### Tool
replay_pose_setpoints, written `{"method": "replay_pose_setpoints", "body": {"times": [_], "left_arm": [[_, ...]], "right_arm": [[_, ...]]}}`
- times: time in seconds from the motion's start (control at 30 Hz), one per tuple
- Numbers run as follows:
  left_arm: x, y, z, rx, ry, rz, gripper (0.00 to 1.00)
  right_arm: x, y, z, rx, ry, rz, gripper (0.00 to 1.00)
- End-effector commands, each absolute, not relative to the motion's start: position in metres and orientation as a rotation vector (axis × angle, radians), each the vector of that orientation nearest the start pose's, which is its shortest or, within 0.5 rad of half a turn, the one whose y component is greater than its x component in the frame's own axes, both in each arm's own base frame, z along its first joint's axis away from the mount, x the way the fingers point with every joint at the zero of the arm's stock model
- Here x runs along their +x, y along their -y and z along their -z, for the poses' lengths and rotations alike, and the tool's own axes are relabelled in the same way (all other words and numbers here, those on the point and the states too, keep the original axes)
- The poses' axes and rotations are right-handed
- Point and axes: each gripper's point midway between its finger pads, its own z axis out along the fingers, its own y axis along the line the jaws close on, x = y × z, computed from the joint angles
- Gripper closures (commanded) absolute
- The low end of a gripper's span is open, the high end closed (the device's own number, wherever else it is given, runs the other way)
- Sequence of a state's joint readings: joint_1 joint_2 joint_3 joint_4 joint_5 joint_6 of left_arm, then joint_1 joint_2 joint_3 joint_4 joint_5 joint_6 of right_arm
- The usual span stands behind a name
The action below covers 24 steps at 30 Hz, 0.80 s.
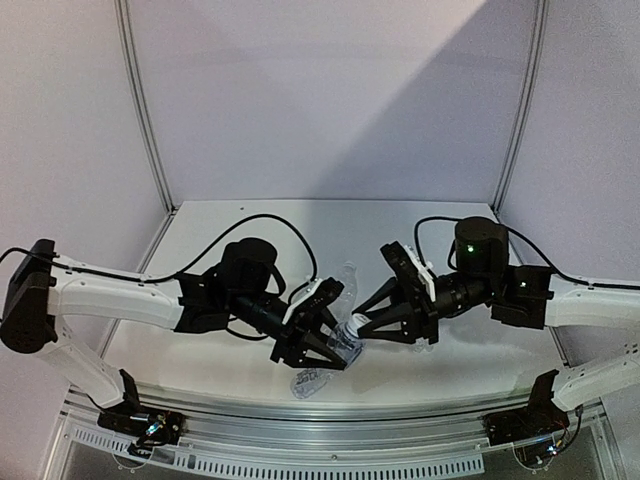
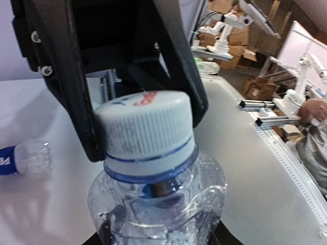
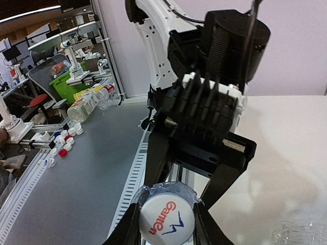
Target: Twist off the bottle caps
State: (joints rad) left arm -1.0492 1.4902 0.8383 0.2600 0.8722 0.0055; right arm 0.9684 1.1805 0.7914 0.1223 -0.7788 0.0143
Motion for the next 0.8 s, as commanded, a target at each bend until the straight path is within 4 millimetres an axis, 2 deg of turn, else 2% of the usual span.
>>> {"method": "replay_pose_setpoints", "body": {"times": [0.0, 0.07, 0.1, 0.13, 0.17, 0.2, 0.27, 0.3, 0.43, 0.53, 0.7, 0.77], "left_arm": [[0.043, 0.384, -0.2, 1.761, -1.359, 1.812, 0.83], [0.05, 0.389, -0.197, 1.736, -1.42, 1.76, 0.84], [0.057, 0.391, -0.194, 1.716, -1.459, 1.699, 0.84], [0.066, 0.394, -0.191, 1.684, -1.502, 1.624, 0.82], [0.075, 0.395, -0.189, 1.647, -1.54, 1.544, 0.81], [0.089, 0.397, -0.185, 1.595, -1.585, 1.434, 0.81], [0.108, 0.395, -0.183, 1.526, -1.641, 1.28, 0.8], [0.12, 0.393, -0.182, 1.482, -1.668, 1.201, 0.8], [0.154, 0.383, -0.185, 1.338, -1.724, 0.968, 0.78], [0.161, 0.38, -0.188, 1.3, -1.731, 0.91, 0.78], [0.173, 0.379, -0.184, 1.254, -1.778, 0.841, 0.77], [0.18, 0.378, -0.181, 1.226, -1.808, 0.801, 0.77]], "right_arm": [[0.084, -0.339, -0.294, -1.486, -1.217, -1.391, 0.8], [0.092, -0.342, -0.291, -1.466, -1.26, -1.356, 0.72], [0.099, -0.345, -0.29, -1.441, -1.294, -1.328, 0.65], [0.109, -0.348, -0.287, -1.4, -1.357, -1.302, 0.51], [0.123, -0.35, -0.285, -1.341, -1.417, -1.248, 0.37], [0.139, -0.351, -0.282, -1.27, -1.486, -1.181, 0.28], [0.18, -0.344, -0.276, -1.064, -1.656, -1.006, 0.16], [0.186, -0.341, -0.272, -1.03, -1.707, -0.982, 0.13], [0.198, -0.335, -0.273, -0.907, -1.75, -0.963, 0.06], [0.205, -0.336, -0.274, -0.814, -1.801, -0.99, 0.06], [0.201, -0.365, -0.255, -0.84, -1.896, -1.142, 0.12], [0.198, -0.374, -0.252, -0.846, -1.907, -1.212, 0.07]]}}
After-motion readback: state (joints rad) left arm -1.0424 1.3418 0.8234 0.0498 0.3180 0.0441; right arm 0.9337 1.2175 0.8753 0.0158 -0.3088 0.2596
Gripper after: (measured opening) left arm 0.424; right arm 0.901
